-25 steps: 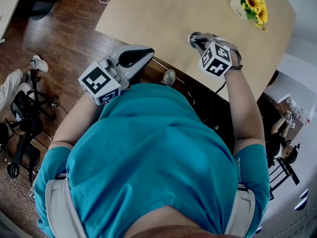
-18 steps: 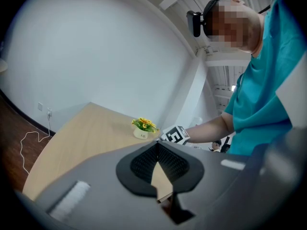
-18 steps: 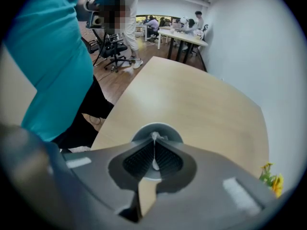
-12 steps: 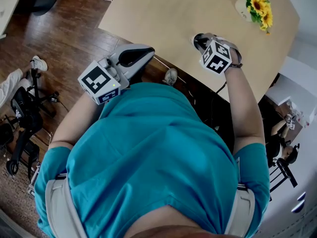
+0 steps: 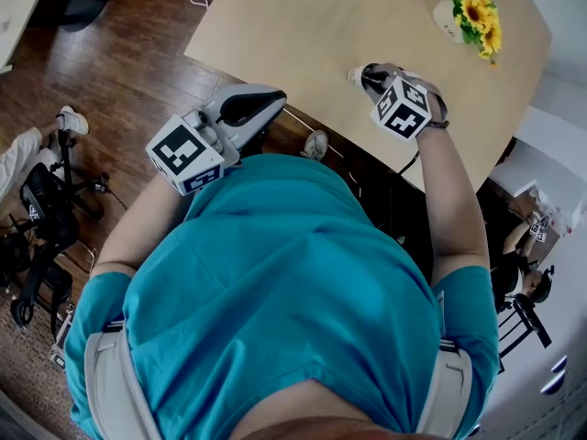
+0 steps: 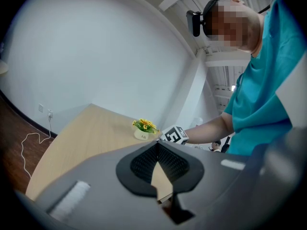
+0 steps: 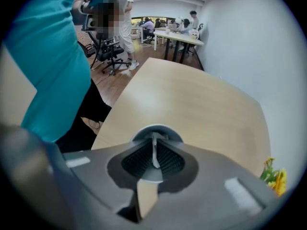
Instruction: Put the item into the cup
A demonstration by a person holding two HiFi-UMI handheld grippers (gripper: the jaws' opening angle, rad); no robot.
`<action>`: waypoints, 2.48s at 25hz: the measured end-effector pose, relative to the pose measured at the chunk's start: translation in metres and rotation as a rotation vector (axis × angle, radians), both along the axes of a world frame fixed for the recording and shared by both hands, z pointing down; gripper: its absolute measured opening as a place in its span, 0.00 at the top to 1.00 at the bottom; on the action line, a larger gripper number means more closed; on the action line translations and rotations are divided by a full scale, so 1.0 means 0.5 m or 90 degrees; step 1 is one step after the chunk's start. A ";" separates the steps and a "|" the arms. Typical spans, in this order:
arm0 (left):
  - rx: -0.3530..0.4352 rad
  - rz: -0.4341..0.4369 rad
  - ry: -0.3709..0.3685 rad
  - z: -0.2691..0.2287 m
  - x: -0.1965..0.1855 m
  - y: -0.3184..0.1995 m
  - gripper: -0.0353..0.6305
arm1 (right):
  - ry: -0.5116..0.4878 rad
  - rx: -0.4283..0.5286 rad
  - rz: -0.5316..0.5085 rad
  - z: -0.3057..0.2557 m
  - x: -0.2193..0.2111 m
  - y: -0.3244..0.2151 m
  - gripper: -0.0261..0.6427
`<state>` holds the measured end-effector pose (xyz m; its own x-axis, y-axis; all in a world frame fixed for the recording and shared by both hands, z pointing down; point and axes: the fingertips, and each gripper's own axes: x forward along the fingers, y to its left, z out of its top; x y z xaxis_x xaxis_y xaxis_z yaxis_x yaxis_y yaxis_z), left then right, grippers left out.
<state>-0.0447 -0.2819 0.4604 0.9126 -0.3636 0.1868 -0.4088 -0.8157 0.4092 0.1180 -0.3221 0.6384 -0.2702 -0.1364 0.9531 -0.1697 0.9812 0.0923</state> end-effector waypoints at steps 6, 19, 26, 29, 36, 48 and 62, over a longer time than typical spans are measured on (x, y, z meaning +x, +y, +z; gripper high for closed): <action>0.011 0.004 0.006 -0.013 0.007 -0.007 0.94 | -0.010 0.020 0.006 -0.032 0.007 -0.004 0.89; 0.031 0.028 0.024 -0.055 -0.011 -0.008 0.94 | -0.215 0.107 0.161 -0.233 -0.010 0.008 0.89; 0.063 0.091 0.049 -0.104 -0.048 -0.006 0.94 | -0.459 0.150 0.323 -0.400 -0.038 0.074 0.91; 0.071 0.123 0.066 -0.120 -0.071 0.002 0.94 | -0.556 0.180 0.404 -0.474 -0.047 0.112 0.92; 0.091 0.175 0.083 -0.147 -0.060 0.060 0.94 | -0.601 0.250 0.451 -0.560 -0.051 0.254 0.93; 0.106 0.197 0.086 -0.172 0.118 0.512 0.94 | -0.675 0.313 0.395 -0.569 0.058 0.726 0.95; 0.158 0.109 0.069 -0.243 0.006 0.858 0.94 | -0.775 0.289 0.370 -0.564 0.030 1.081 0.96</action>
